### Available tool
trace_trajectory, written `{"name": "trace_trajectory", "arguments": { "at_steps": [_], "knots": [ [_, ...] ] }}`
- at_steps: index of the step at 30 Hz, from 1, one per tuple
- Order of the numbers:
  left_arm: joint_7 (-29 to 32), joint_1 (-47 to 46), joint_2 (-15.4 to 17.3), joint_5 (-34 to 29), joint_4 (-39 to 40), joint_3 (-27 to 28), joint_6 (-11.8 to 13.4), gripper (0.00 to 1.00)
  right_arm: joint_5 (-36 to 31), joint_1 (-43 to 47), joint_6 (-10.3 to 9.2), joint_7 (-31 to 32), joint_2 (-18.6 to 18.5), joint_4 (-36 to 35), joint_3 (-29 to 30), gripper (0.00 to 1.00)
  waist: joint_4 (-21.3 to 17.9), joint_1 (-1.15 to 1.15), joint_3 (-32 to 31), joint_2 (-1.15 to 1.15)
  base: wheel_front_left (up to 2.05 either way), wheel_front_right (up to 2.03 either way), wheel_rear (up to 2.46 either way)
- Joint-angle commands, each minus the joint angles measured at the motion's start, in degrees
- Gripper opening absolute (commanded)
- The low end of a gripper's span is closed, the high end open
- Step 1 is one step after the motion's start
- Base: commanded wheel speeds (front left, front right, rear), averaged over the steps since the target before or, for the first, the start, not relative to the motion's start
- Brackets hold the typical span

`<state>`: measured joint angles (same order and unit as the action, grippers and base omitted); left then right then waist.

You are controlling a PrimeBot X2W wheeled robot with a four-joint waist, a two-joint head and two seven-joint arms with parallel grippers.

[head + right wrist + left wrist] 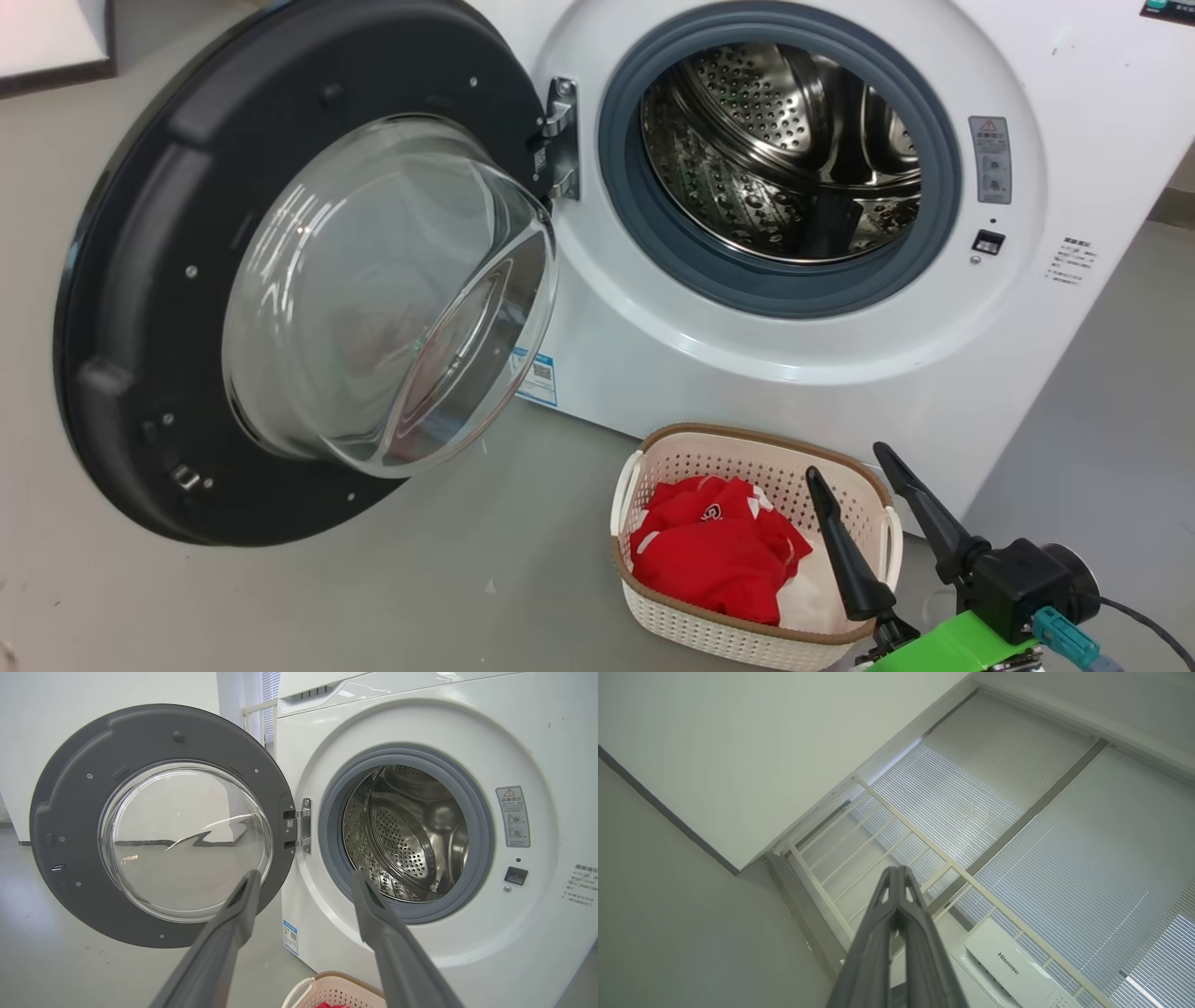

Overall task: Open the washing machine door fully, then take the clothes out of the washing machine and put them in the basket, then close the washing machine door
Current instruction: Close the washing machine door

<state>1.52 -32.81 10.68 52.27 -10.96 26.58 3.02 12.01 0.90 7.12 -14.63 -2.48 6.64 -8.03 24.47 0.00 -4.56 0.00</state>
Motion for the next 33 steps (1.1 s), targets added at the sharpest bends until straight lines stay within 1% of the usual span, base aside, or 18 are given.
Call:
{"name": "trace_trajectory", "arguments": {
  "at_steps": [1,4,6,8,11,13,16,20,28,31,33],
  "knots": [
    [1.83,-3.70,3.70,1.17,-1.00,1.87,1.18,0.00,0.33,-1.24,0.36,-0.37,-0.40,-1.29,-0.94,1.00,-0.46,0.00,-0.01,0.00,0.00,0.00,0.00],
    [5.37,-7.62,5.67,3.33,-6.52,2.65,3.51,0.00,0.37,-1.18,0.36,-0.37,-0.40,-1.26,-0.80,1.00,-0.84,0.00,-0.11,0.00,0.00,0.00,0.00],
    [8.12,-9.96,6.87,4.38,-11.00,2.96,6.05,0.00,0.41,-1.11,0.36,-0.37,-0.40,-1.22,-0.74,1.00,-1.00,0.00,-0.19,0.00,0.00,0.00,0.00],
    [10.30,-12.27,8.22,5.11,-15.26,3.11,7.90,0.00,0.42,-1.06,0.36,-0.37,-0.40,-1.17,-0.73,1.00,-1.13,0.00,-0.23,0.00,0.00,0.00,0.00],
    [13.85,-15.19,10.41,5.33,-21.65,2.16,9.68,0.00,0.33,-1.00,0.36,-0.37,-0.40,-1.18,-0.96,1.00,-1.37,0.00,-0.29,0.00,0.00,0.00,0.00],
    [16.36,-16.86,11.67,5.39,-25.43,1.17,10.03,0.00,0.23,-1.07,0.36,-0.37,-0.40,-1.26,-1.24,1.00,-1.62,0.00,-0.25,0.00,0.00,0.00,0.00],
    [19.71,-18.35,13.42,5.16,-30.37,-0.38,9.81,0.00,0.06,-1.30,0.36,-0.37,-0.40,-1.27,-1.58,1.00,-2.18,0.00,-0.06,0.00,0.00,0.00,0.00],
    [23.26,-18.93,14.82,5.32,-35.34,-1.67,8.53,0.00,0.27,-1.51,0.36,-0.37,-0.40,-1.20,-2.10,1.00,-3.17,0.00,0.22,0.00,0.00,0.00,0.00],
    [24.74,-18.66,15.94,5.24,-40.88,-2.71,5.94,0.00,0.43,-1.23,0.36,-0.37,-0.40,-0.97,-2.18,1.00,-4.78,0.00,0.41,0.00,0.00,0.00,0.00],
    [24.79,-18.57,15.93,4.68,-41.70,-3.68,4.77,0.00,0.28,-1.27,0.36,-0.37,-0.40,-0.99,-1.84,1.00,-4.95,0.00,0.45,0.00,0.00,0.00,0.00],
    [24.82,-18.61,15.35,4.85,-42.22,-3.90,4.14,0.00,0.28,-1.26,0.36,-0.37,-0.40,-0.99,-1.65,1.00,-4.93,0.00,0.41,0.00,0.00,0.00,0.00]
  ]
}}
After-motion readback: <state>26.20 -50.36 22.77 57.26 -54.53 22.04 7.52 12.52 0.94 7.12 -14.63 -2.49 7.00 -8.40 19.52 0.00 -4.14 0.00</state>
